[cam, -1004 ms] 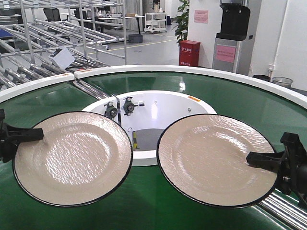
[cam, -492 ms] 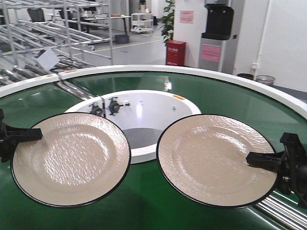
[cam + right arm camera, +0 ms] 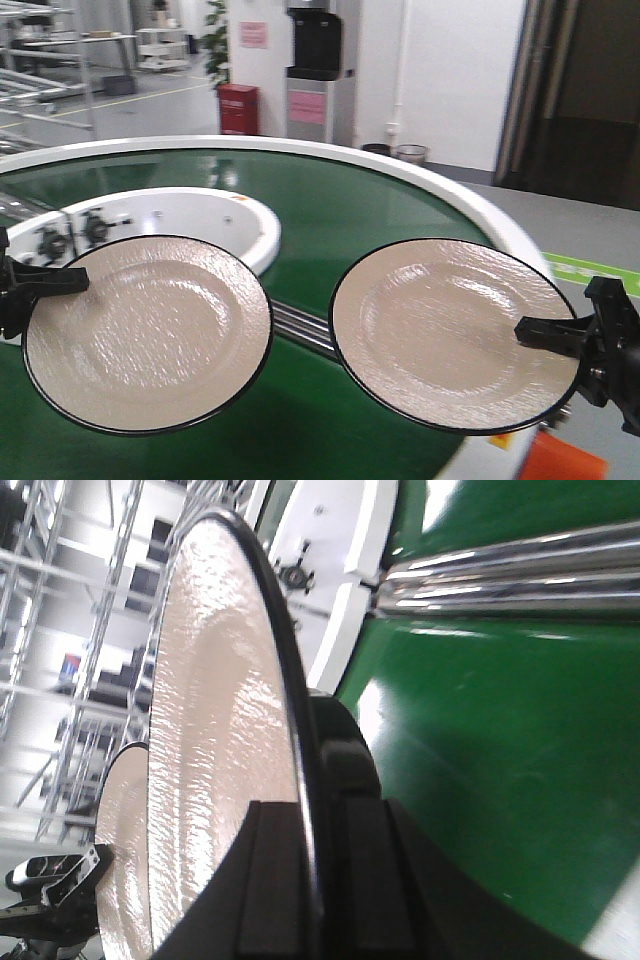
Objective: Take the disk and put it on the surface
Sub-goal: 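Hold both plates level while the base drives to the steel table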
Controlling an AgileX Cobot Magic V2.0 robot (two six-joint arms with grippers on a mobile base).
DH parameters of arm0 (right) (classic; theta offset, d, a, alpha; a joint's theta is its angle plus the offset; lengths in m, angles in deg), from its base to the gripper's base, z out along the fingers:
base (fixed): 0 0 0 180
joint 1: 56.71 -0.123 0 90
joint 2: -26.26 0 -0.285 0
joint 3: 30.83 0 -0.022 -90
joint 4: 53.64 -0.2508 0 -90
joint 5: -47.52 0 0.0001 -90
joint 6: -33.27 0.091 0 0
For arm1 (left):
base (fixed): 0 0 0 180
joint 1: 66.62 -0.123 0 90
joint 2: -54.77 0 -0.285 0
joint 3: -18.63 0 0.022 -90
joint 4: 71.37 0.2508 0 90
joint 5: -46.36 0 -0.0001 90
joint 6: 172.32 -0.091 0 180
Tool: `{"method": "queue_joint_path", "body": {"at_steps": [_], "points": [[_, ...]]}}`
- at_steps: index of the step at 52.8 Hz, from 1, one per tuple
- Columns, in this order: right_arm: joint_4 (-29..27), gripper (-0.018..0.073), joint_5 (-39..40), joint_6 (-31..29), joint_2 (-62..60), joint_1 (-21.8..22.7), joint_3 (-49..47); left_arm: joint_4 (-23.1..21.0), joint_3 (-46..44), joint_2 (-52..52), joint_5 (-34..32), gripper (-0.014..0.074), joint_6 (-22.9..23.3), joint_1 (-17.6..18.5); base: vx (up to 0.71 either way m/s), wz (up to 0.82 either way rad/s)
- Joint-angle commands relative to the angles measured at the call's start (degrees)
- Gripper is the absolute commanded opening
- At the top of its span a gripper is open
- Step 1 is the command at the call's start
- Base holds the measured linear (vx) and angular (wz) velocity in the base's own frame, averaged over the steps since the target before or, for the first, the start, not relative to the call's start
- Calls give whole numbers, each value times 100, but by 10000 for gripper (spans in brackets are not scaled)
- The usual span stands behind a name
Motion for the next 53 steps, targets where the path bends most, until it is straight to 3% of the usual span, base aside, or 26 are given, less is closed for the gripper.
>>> {"method": "queue_joint_path", "body": {"at_steps": [1, 53], "points": [[-638, -9, -348, 22, -229, 24, -191, -850, -165, -304, 532, -8, 115, 32, -14, -56], [-626, -9, -354, 22, -229, 24, -191, -850, -165, -304, 532, -8, 115, 32, -12, -48]]}}
